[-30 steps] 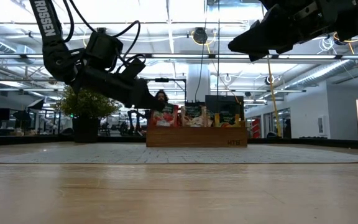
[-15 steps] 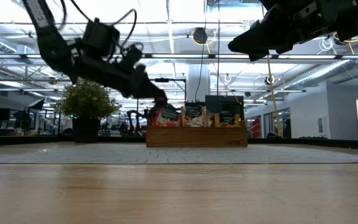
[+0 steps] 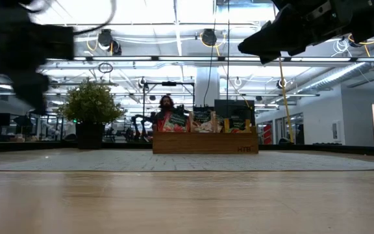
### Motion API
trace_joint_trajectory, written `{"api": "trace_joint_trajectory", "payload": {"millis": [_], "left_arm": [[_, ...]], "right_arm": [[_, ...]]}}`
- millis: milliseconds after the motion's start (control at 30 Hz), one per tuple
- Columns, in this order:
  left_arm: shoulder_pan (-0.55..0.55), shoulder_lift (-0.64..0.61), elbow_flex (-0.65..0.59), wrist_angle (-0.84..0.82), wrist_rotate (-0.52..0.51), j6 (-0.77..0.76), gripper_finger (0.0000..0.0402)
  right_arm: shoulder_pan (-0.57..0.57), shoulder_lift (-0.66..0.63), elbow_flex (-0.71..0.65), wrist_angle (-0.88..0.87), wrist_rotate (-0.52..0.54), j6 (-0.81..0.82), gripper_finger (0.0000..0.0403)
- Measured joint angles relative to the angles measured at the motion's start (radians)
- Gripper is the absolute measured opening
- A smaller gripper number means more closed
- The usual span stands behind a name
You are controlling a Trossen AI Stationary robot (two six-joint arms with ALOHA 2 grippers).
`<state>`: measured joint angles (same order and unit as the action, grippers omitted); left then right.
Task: Pick & Place Tea
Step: Put the red tea bag into the left section of the wooden organizer
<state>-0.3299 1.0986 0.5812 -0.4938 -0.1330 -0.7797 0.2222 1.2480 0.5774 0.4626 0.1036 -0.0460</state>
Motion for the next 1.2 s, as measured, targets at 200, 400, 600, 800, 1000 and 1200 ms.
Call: {"api": "trace_joint_trajectory", "payload": {"millis": [200, 400, 600, 800, 1000, 1200], "left_arm": [[-0.291, 0.07, 0.001, -0.058, -0.006, -0.426, 0.0139], [-0.433, 0.16, 0.001, -0.087, 0.076, -0.712, 0.0119], [-0.466, 0.227, 0.001, -0.09, 0.14, -0.829, 0.0116], [-0.466, 0.276, 0.005, -0.088, 0.17, -0.888, 0.0115], [-0.457, 0.314, 0.008, -0.085, 0.185, -0.925, 0.0116], [-0.418, 0.316, 0.008, -0.13, 0.196, -0.91, 0.0136]], "right_arm": [[0.0, 0.0, 0.0, 0.013, 0.0, 0.007, 0.0043], [0.002, 0.0, 0.0, 0.018, 0.0, 0.008, 0.0043], [0.002, 0.0, 0.0, 0.019, 0.0, 0.008, 0.0043], [0.002, 0.0, 0.0, 0.019, -0.001, 0.008, 0.0043], [0.002, 0.0, 0.0, 0.019, -0.001, 0.008, 0.0043], [0.002, 0.0, 0.0, 0.019, 0.0, 0.008, 0.0043]]}}
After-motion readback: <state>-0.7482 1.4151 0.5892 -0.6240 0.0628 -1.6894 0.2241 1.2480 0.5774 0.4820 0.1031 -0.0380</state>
